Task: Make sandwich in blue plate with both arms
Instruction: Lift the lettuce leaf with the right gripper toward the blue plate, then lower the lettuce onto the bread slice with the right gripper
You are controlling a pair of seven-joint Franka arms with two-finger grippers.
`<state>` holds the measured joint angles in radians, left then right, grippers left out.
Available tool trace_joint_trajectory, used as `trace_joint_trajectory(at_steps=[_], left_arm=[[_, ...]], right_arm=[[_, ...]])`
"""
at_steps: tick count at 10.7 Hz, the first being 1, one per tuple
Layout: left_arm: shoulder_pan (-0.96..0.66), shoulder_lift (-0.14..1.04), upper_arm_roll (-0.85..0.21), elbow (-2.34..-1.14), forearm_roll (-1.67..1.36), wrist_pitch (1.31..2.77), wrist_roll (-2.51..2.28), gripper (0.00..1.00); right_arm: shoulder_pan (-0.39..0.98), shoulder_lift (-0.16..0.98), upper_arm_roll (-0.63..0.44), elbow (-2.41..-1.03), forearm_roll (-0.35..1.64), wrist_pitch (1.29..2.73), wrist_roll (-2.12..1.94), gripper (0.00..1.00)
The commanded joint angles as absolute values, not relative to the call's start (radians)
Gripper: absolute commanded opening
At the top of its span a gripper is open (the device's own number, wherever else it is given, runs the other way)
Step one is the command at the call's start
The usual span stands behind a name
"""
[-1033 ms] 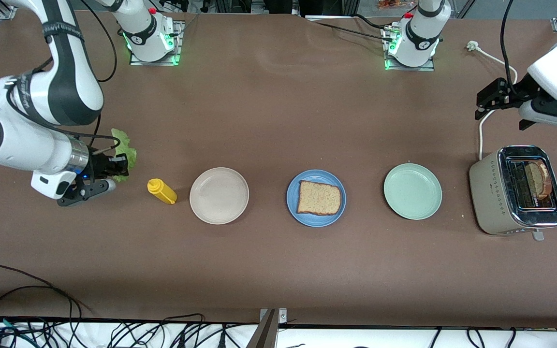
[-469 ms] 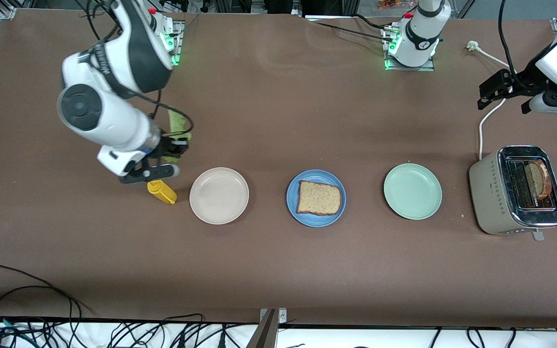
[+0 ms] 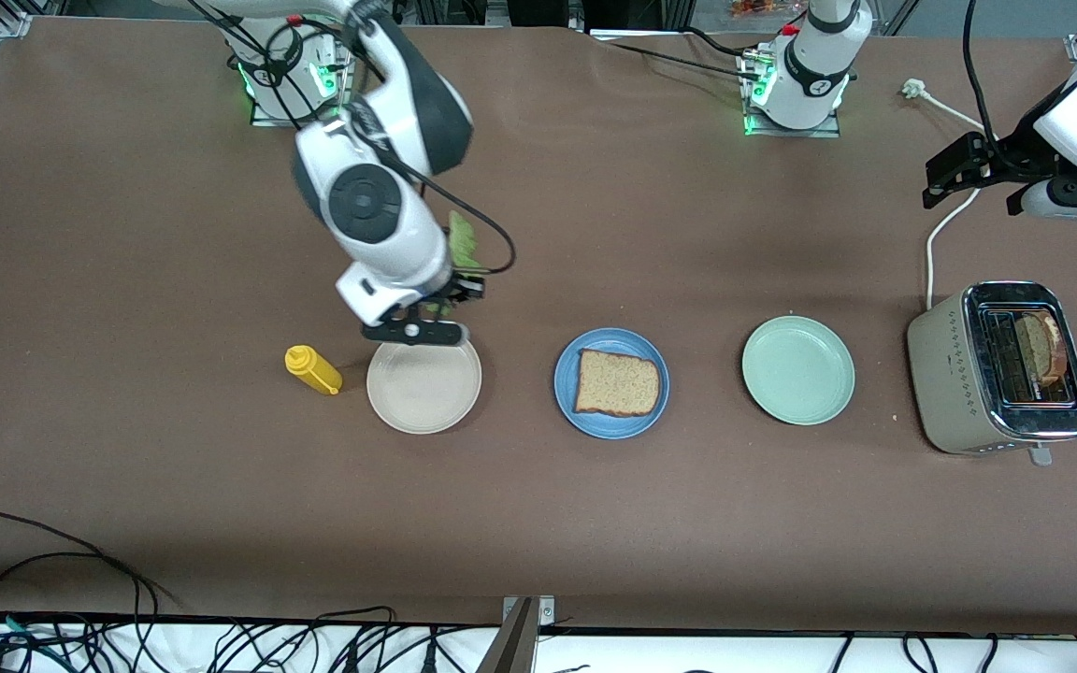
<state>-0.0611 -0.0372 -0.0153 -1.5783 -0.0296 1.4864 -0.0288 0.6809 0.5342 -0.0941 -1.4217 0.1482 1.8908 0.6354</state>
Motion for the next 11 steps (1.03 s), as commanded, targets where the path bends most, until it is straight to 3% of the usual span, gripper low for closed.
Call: trace_joint_trajectory(at_steps=[1, 4, 11], left_arm=[[-0.066, -0.049, -0.012, -1.589, -0.023, 1.477, -0.038, 1.0], [-0.064, -0.049, -0.006, -1.588, -0.025, 1.48, -0.038, 1.0], [-0.064, -0.049, -0.006, -1.588, -0.025, 1.48, -0.038, 1.0]], right_arm=[[0.761, 0.667, -0.106, -1.292, 0.146, 1.951, 0.84, 0.0], [0.802, 0.819, -0.109, -1.111, 0.242, 2.015, 1.033, 0.0], [0.787, 0.911, -0.144, -1.097, 0.411, 2.181, 1.316, 0.0]])
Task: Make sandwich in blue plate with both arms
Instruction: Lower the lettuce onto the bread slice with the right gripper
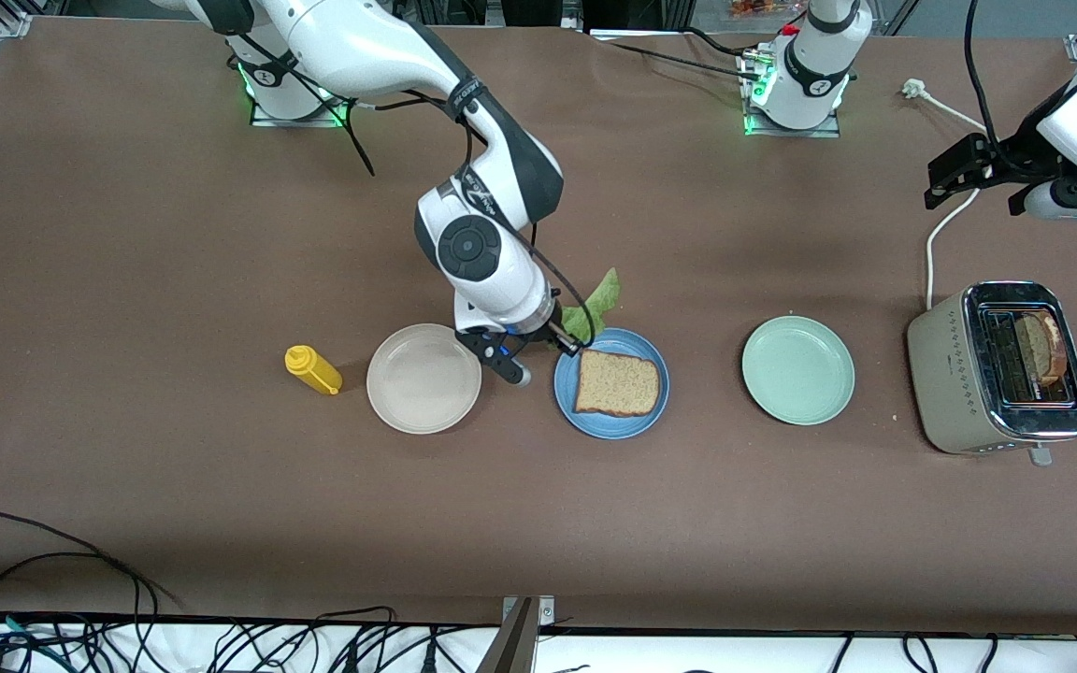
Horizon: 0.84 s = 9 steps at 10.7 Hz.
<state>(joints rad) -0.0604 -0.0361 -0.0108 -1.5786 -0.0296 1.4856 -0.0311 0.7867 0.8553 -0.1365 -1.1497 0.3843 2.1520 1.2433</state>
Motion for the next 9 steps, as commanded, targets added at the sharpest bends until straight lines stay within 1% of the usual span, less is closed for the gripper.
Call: trace_joint_trajectory(at_steps=[1, 2, 3, 4, 9], left_arm=[[-0.064, -0.049, -0.006, -1.588, -0.025, 1.48, -0.038, 1.0], [-0.064, -0.049, -0.006, -1.588, -0.025, 1.48, -0.038, 1.0], [-0.064, -0.049, -0.006, -1.588, -0.025, 1.48, -0.038, 1.0], [-0.063, -0.049, -0.005, -1.588, -0.025, 1.48, -0.038, 1.0], [-0.057, -0.049, -0.005, -1.589, -0.025, 1.48, -0.038, 1.0]], right_arm=[[0.79, 0.931, -0.14, -1.095, 0.413, 2.203, 1.334, 0.0], [0.805, 0.942, -0.138, -1.097, 0.41, 2.212, 1.332, 0.0], [0.854, 0.949, -0.146, -1.097, 0.403, 2.221, 1.333, 0.0], [0.879, 0.96, -0.176, -1.097, 0.406, 2.236, 1.332, 0.0], [0.885, 1.012, -0.181, -1.091, 0.411, 2.335, 1.328, 0.0]])
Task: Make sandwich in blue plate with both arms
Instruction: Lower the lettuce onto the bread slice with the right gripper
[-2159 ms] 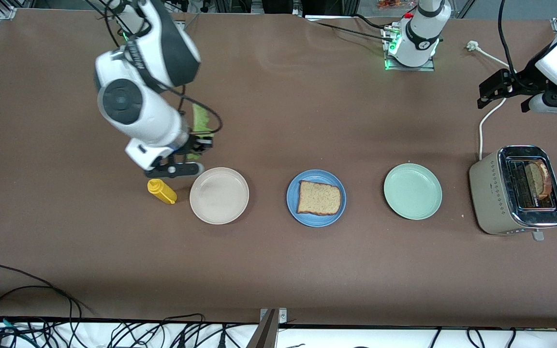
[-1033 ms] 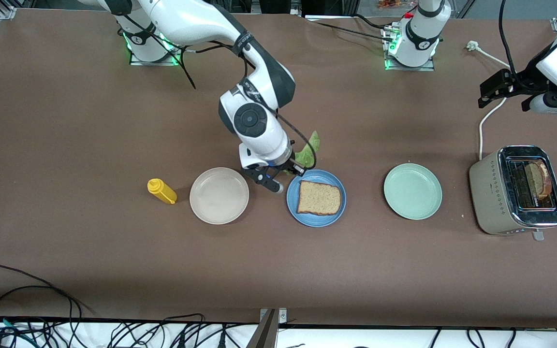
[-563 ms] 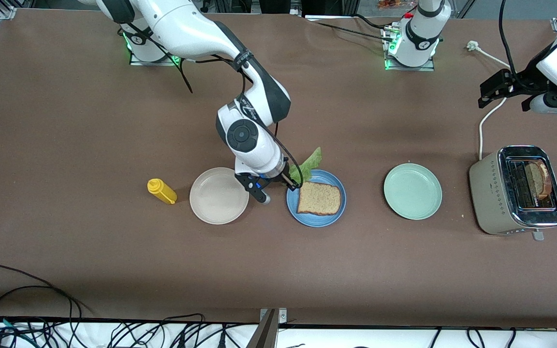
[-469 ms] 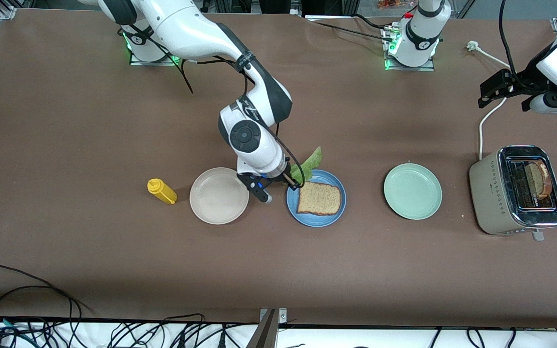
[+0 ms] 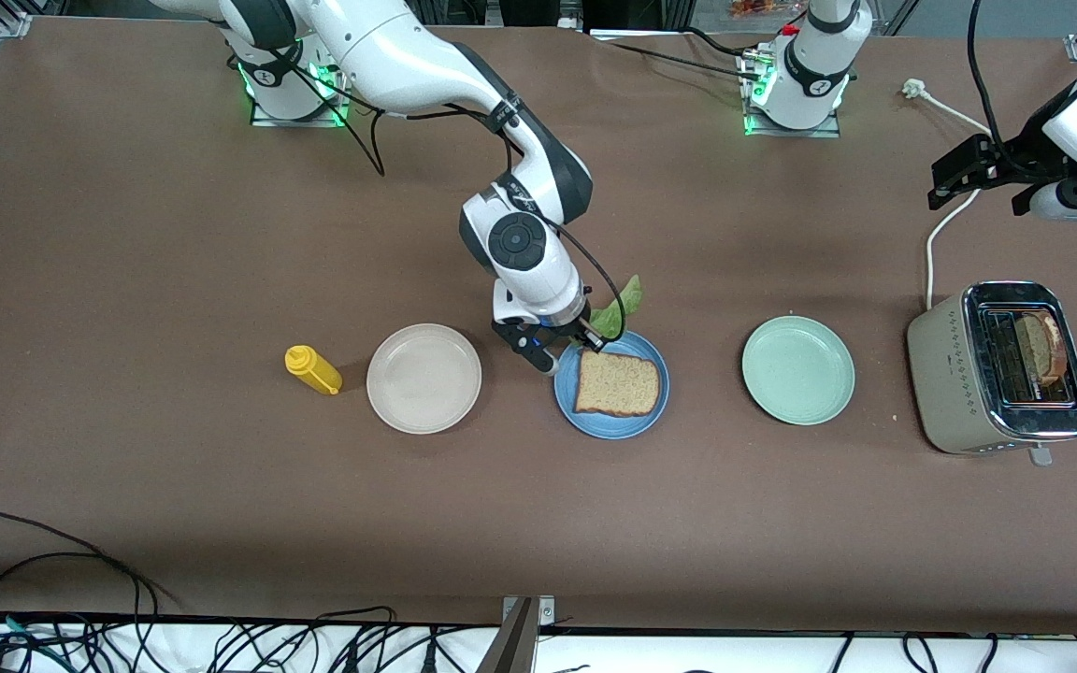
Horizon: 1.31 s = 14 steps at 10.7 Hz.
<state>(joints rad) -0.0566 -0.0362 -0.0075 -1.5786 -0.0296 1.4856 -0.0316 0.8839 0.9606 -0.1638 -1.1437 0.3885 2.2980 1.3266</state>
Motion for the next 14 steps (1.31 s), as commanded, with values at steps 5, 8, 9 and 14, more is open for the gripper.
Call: trace_joint_trajectory(at_steps=[5, 8, 9, 14], left_arm=[[-0.057, -0.049, -0.005, -1.588, -0.023, 1.48, -0.038, 1.0], [-0.057, -0.049, -0.005, -1.588, -0.025, 1.48, -0.038, 1.0], [-0.057, -0.049, -0.005, -1.588, -0.025, 1.48, -0.038, 1.0], [-0.057, -0.049, -0.005, -1.588, -0.025, 1.48, -0.038, 1.0]], right_arm=[[0.888, 0.935, -0.181, -1.107, 0.411, 2.234, 1.328, 0.0], [0.826, 0.903, -0.181, -1.109, 0.413, 2.203, 1.274, 0.0], [0.801, 0.917, -0.181, -1.109, 0.413, 2.226, 1.235, 0.0], [0.811, 0.963, -0.184, -1.108, 0.411, 2.306, 1.259, 0.0]])
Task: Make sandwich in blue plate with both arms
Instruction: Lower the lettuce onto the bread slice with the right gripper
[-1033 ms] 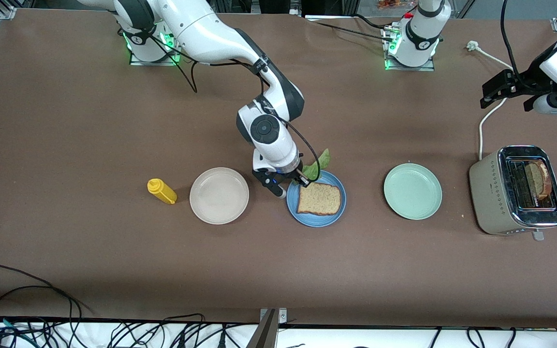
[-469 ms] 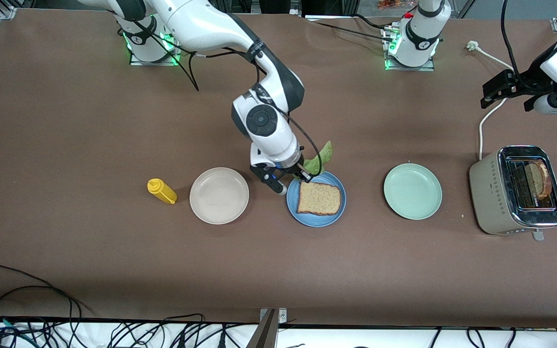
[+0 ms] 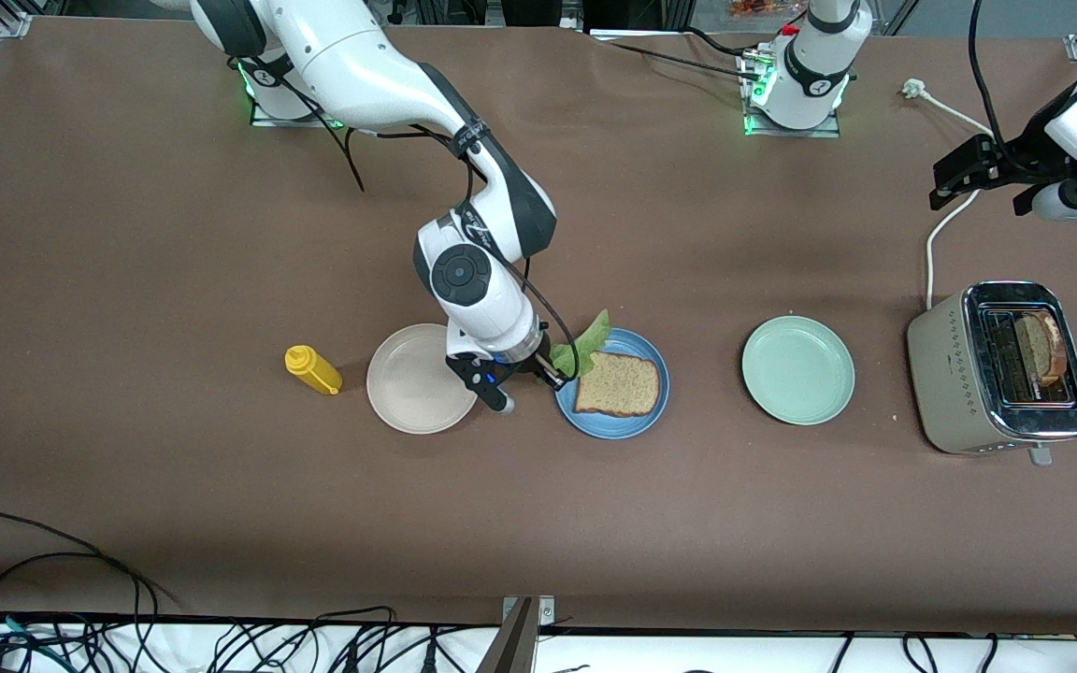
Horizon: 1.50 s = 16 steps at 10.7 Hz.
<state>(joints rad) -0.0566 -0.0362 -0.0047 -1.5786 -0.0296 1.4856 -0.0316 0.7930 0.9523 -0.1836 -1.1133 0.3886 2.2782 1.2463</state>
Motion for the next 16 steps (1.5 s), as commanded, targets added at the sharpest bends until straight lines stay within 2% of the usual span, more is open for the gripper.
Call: trace_joint_trajectory(at_steps=[1, 13, 14, 15, 16], left_arm=[[-0.057, -0.049, -0.005, -1.588, -0.025, 1.48, -0.038, 1.0], [-0.057, -0.049, -0.005, -1.588, -0.025, 1.48, -0.038, 1.0], [-0.057, -0.049, -0.005, -1.588, -0.025, 1.48, -0.038, 1.0], [-0.057, -0.049, -0.005, -1.588, -0.025, 1.48, -0.038, 1.0], [-0.057, -0.049, -0.005, -1.588, -0.025, 1.48, -0.038, 1.0]], right_arm=[[0.816, 0.963, -0.186, -1.108, 0.411, 2.307, 1.27, 0.0], [0.841, 1.003, -0.184, -1.108, 0.411, 2.393, 1.313, 0.0], [0.841, 1.017, -0.184, -1.108, 0.411, 2.408, 1.312, 0.2], [0.841, 1.028, -0.184, -1.108, 0.405, 2.413, 1.305, 0.7], [0.841, 1.028, -0.184, -1.108, 0.4, 2.404, 1.302, 1.0]])
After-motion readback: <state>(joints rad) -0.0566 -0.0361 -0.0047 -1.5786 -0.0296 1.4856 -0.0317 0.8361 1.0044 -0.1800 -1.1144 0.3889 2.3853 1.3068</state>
